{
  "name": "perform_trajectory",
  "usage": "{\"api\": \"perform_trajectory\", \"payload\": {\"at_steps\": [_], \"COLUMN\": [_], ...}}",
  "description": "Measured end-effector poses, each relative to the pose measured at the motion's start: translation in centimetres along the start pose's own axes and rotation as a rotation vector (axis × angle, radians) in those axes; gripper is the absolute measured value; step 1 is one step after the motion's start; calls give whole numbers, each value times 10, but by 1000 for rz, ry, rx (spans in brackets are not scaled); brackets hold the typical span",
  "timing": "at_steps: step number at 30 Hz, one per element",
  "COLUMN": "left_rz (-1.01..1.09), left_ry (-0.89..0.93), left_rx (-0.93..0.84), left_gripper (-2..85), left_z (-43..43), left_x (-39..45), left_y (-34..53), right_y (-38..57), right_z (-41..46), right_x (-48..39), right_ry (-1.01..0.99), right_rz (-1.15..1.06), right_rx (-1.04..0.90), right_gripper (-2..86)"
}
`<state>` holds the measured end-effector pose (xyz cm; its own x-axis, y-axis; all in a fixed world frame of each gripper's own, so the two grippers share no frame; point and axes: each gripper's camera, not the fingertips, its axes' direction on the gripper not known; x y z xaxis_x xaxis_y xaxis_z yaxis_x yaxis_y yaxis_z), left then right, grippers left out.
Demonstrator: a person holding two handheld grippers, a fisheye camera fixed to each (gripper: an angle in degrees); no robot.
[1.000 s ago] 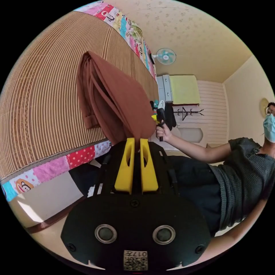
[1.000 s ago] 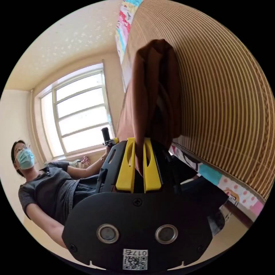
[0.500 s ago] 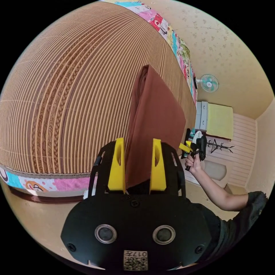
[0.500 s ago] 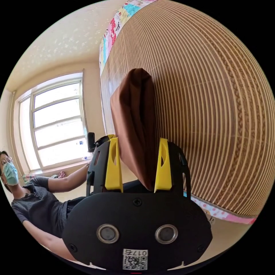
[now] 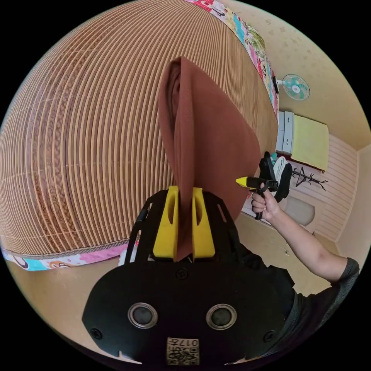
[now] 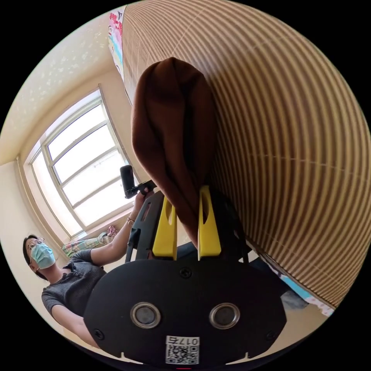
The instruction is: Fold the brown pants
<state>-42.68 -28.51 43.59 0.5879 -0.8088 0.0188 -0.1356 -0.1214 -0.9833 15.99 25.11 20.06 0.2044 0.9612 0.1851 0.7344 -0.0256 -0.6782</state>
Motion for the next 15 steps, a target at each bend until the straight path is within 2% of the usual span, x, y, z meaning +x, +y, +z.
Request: {"api": "perform_trajectory", "payload": {"at_steps": [7, 10, 13, 15], "left_rz": [-170, -287, -480, -653], "left_ry": [-144, -247, -292, -207], "left_rx": [78, 195, 431, 680], "left_gripper": [57, 65, 77, 70], "left_z": [-96, -157, -218, -253], "left_x": [-127, -181, -219, -236], "left_y": [36, 34, 39, 62], "right_y": [-58, -94, -127, -140], "right_z": [195, 270, 324, 337], "right_x": [-93, -138, -179, -197], "right_ry": [-49, -135, -198, -242], "right_rz": [19, 60, 99, 93], "right_rx": [-83, -69, -40, -15], "right_gripper": [104, 106, 114, 123]}}
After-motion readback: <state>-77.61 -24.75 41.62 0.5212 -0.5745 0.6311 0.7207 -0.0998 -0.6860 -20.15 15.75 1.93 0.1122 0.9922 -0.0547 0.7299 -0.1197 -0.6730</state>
